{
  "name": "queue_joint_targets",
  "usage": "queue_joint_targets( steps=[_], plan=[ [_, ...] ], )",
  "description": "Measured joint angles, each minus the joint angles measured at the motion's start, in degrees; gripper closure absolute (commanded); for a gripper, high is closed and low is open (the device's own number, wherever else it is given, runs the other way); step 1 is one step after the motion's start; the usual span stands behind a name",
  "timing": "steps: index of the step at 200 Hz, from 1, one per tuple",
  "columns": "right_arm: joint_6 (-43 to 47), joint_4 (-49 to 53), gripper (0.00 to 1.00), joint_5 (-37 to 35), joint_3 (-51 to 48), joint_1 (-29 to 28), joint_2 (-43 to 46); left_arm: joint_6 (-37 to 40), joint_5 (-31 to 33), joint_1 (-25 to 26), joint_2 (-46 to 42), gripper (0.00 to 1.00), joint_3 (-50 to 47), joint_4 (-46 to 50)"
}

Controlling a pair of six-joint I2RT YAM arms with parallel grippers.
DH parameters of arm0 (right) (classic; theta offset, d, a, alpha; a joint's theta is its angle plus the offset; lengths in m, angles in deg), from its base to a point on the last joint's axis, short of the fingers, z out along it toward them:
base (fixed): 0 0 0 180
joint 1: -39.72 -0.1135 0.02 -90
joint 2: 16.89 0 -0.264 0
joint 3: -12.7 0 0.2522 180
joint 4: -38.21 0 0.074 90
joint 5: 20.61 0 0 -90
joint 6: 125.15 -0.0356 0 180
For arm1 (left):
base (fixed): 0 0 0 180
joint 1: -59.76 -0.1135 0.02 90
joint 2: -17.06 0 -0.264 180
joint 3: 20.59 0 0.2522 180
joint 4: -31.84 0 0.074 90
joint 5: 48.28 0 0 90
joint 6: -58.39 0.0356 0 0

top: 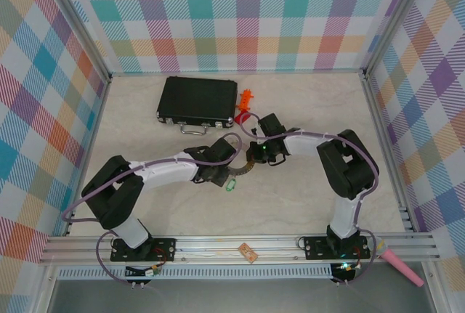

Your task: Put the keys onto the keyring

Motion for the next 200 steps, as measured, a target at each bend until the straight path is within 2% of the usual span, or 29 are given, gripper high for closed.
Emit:
queue_joint_targets(
  steps=[33, 122, 157, 170, 200],
  plan=[
    [0.0, -1.4, 0.84, 0.9, -2.6, 0.0, 3.3, 1.9, 0.7, 0.9, 2.6, 0.63, 1.6, 0.0],
    [-0.1, -5.0, 0.81, 3.8, -4.7, 0.0, 7.6, 4.7, 3.6, 2.0, 6.8, 0.67, 4.0, -0.2],
    [-0.1, -5.5, 0.8, 4.3, -4.8, 0.0, 7.6, 5.3, 4.2, 2.2, 7.1, 0.72, 4.8, -0.4],
    [-0.1, -5.5, 0.8, 4.3, -4.8, 0.0, 7.6, 5.5, 4.3, 2.2, 7.1, 0.81, 4.9, -0.5],
    [-0.1, -5.5, 0.8, 4.7, -4.8, 0.0, 7.6, 5.9, 4.3, 2.2, 7.1, 0.89, 5.3, -0.5]
  ],
)
